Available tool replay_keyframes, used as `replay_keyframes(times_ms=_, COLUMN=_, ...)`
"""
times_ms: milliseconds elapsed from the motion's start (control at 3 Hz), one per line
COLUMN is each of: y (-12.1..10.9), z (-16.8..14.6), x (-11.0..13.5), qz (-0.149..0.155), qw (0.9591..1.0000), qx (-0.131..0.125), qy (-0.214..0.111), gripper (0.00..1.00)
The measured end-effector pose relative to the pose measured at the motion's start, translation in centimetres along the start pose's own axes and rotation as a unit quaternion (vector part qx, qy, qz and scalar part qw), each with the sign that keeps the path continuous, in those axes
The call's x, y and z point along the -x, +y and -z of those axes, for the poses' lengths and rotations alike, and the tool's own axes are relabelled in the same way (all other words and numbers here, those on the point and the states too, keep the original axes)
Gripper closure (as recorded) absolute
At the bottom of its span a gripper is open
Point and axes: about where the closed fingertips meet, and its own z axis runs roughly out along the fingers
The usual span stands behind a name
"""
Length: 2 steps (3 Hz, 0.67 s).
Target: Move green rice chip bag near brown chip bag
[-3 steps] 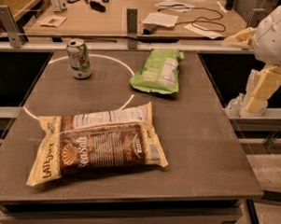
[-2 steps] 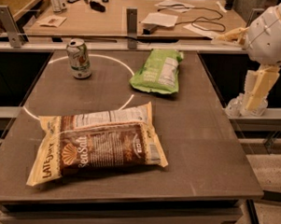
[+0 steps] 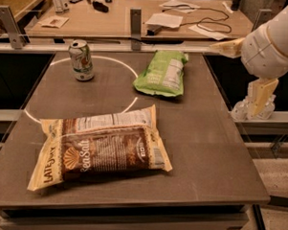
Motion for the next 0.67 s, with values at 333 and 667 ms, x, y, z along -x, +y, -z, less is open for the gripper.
replay_keyframes(times_ms=333, y=-0.2, z=0.1, x=0.1, qz=-0.001, qw=1.0, qx=-0.003, qy=-0.002, gripper=0.0)
replay_keyframes(times_ms=667, y=-0.6, z=-1.4, x=-0.7, qz=0.009, qw=0.9999, qx=-0.008, qy=0.003, gripper=0.0)
